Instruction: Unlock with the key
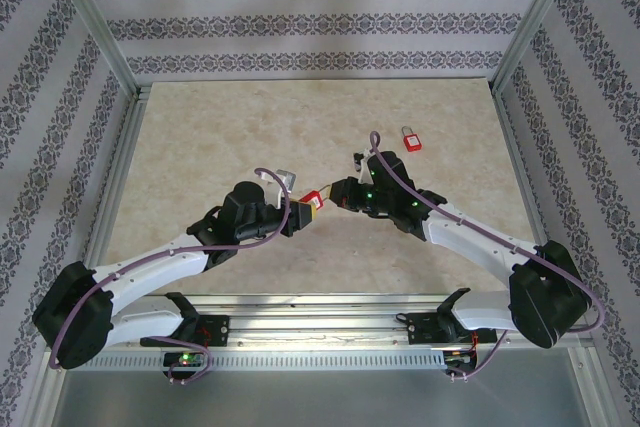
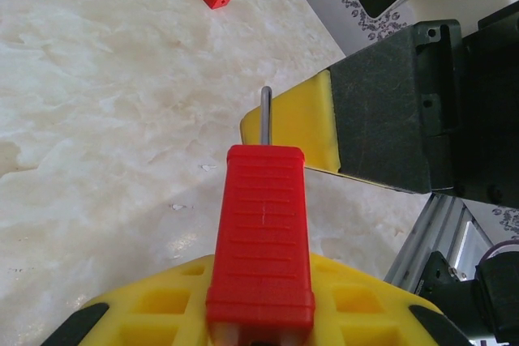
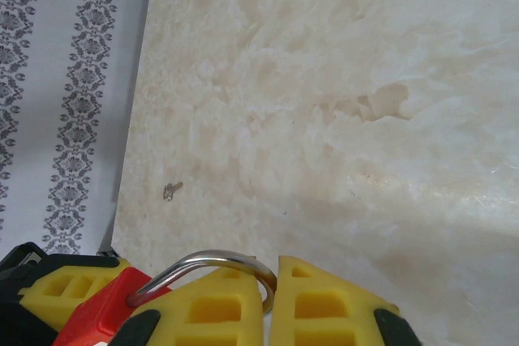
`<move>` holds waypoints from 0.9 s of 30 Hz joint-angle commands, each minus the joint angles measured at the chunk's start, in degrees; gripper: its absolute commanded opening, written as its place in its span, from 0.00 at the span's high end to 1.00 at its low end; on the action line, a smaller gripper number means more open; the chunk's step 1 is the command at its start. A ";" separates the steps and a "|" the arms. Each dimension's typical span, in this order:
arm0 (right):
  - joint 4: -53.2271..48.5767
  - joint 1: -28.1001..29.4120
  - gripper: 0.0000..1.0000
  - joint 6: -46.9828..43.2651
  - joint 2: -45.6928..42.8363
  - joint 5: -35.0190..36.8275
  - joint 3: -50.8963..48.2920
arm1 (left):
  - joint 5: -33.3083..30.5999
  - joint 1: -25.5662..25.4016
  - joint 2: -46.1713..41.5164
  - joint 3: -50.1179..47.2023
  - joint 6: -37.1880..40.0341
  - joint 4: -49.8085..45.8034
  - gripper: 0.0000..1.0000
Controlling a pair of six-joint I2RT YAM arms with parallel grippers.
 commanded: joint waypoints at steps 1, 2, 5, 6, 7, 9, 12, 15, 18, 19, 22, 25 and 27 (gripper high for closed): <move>0.21 -1.03 0.99 0.67 -1.19 4.04 -1.54 | 2.98 0.30 -2.47 0.39 -0.16 1.62 1.00; -0.16 -1.41 1.00 1.21 -1.50 4.55 -1.73 | 2.48 0.39 -2.80 0.11 -0.10 1.03 1.00; -0.52 -2.50 1.00 2.22 -2.46 5.40 -2.55 | 1.53 0.98 -3.79 -1.07 -0.27 0.21 1.00; -0.98 -2.85 1.00 2.45 -2.73 5.78 -2.78 | 1.14 1.22 -4.06 -1.59 -0.36 -0.22 1.00; -1.21 -3.12 1.00 2.68 -3.06 6.15 -2.98 | 0.69 1.42 -4.33 -1.86 -0.36 -0.53 1.00; -1.22 -3.73 1.00 3.58 -3.55 6.13 -3.52 | -0.20 1.77 -5.22 -3.08 -0.53 -0.42 1.00; -1.57 -3.93 1.00 3.88 -3.38 5.18 -3.12 | -1.47 1.88 -6.07 -3.65 0.26 -1.33 1.00; -2.31 -4.26 0.95 4.30 -3.38 4.38 -2.74 | -2.49 1.88 -5.80 -3.00 2.02 -3.53 1.00; -2.10 -5.39 0.67 4.59 -4.65 2.52 -2.91 | -3.41 1.93 -5.96 -2.24 3.86 -5.97 1.00; -2.29 -5.66 0.59 4.39 -5.52 2.40 -2.92 | -3.62 1.88 -5.82 -1.83 4.40 -6.82 1.00; -4.68 -6.35 0.38 2.68 -8.50 3.33 -2.11 | -4.01 1.88 -5.67 -1.18 5.65 -8.25 1.00; -6.77 -6.72 0.23 0.36 -10.94 4.27 -1.51 | -4.41 1.88 -5.10 -0.67 6.40 -8.98 1.00; -6.72 -6.77 0.19 -0.80 -11.76 4.26 -1.73 | -4.28 1.93 -4.48 -0.44 6.67 -8.99 1.00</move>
